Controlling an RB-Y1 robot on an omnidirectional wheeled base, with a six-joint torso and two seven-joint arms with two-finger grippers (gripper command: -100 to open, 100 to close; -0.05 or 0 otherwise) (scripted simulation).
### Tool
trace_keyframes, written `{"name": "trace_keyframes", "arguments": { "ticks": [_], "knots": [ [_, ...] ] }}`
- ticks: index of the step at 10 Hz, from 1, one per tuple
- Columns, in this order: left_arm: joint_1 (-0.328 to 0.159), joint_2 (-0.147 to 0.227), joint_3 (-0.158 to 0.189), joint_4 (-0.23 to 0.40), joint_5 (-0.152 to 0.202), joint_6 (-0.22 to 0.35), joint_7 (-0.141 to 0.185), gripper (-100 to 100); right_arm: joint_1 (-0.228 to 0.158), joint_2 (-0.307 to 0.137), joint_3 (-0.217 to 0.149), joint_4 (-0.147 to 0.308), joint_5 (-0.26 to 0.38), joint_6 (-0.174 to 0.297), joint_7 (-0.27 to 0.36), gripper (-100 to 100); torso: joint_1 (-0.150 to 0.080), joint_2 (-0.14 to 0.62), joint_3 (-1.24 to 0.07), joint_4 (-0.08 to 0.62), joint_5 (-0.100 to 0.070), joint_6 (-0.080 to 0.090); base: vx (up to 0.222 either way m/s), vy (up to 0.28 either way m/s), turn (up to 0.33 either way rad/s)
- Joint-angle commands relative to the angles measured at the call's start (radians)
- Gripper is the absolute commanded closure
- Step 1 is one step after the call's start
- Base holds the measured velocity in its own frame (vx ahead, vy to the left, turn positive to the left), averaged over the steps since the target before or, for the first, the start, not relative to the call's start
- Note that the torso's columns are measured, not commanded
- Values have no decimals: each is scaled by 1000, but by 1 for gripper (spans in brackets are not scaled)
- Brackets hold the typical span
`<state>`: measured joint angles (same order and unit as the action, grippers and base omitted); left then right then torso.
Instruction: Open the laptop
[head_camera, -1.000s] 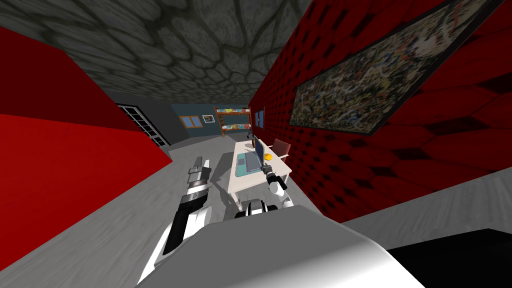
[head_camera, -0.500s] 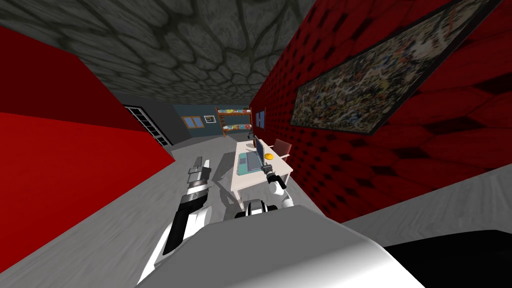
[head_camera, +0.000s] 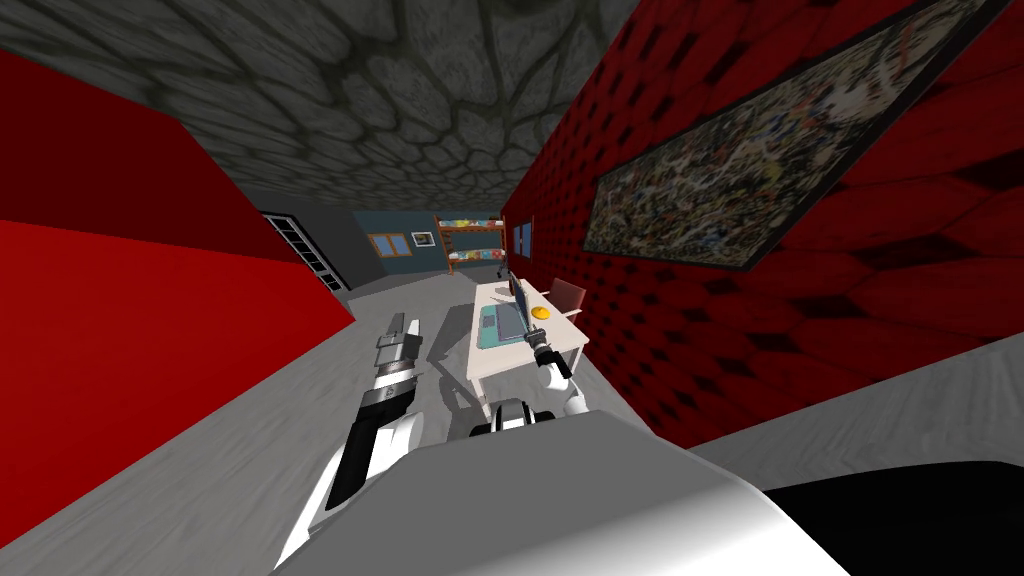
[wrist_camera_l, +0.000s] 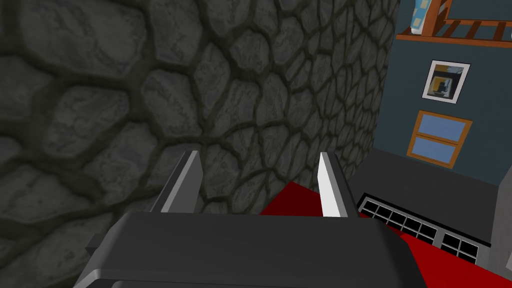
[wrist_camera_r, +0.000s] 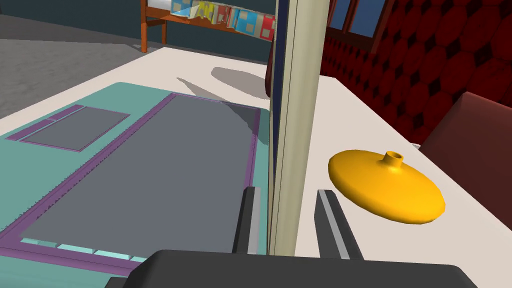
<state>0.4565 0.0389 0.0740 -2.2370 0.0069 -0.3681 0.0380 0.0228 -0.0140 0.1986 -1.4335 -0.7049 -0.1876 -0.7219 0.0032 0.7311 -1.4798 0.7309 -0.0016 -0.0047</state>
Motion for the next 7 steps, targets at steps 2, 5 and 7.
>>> {"name": "trace_keyframes", "arguments": {
  "ticks": [2,5,7],
  "knots": [
    [0,0,0,0,0,0,0,0,-8,-13,11,69,67,-48,61,100,0,-1,-1,-3,-1,0,0,31,32],
    [0,0,0,0,0,0,0,0,-16,-21,15,104,104,-78,94,100,-1,-4,-2,-4,-2,-1,-4,26,31],
    [0,0,0,0,0,0,0,0,-27,-24,11,99,111,-96,98,100,-2,-5,-3,-5,-2,0,-8,24,18]
  ]
}}
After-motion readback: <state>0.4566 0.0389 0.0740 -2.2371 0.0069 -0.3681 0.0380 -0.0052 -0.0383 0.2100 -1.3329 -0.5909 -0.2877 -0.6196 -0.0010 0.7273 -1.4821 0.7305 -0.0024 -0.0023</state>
